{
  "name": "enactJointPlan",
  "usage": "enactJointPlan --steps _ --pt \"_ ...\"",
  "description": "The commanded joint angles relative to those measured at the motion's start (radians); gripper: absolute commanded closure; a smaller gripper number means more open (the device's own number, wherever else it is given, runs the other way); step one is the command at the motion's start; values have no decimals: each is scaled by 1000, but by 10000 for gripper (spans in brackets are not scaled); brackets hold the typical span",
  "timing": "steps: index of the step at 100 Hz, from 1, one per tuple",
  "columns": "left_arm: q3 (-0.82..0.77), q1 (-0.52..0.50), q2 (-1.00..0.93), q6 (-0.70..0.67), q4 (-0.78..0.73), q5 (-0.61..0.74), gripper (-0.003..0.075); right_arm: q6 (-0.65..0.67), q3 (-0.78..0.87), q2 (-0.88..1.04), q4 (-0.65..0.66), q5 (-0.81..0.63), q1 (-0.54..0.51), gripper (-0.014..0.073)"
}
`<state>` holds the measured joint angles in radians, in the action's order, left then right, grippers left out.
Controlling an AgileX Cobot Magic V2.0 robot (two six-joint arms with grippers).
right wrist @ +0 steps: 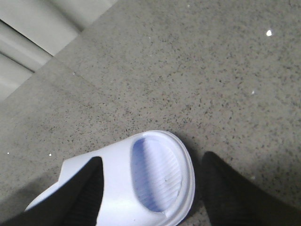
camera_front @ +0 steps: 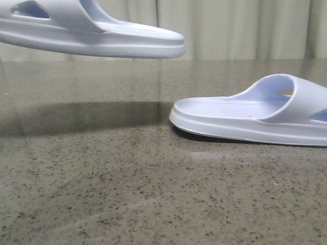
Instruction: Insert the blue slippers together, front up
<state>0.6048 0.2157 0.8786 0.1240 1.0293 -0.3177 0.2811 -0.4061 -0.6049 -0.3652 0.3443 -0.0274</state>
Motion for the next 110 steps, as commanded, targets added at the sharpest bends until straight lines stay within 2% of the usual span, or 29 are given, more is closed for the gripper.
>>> enactJointPlan --steps 1,91,110 --pt "26 9 -12 4 30 22 691 13 -22 -49 -41 -94 -6 209" --pt "26 9 -12 5 34 15 691 11 -26 -371 -165 -155 0 211" --pt "26 9 -12 5 37 13 691 11 -26 -409 -175 -159 47 211"
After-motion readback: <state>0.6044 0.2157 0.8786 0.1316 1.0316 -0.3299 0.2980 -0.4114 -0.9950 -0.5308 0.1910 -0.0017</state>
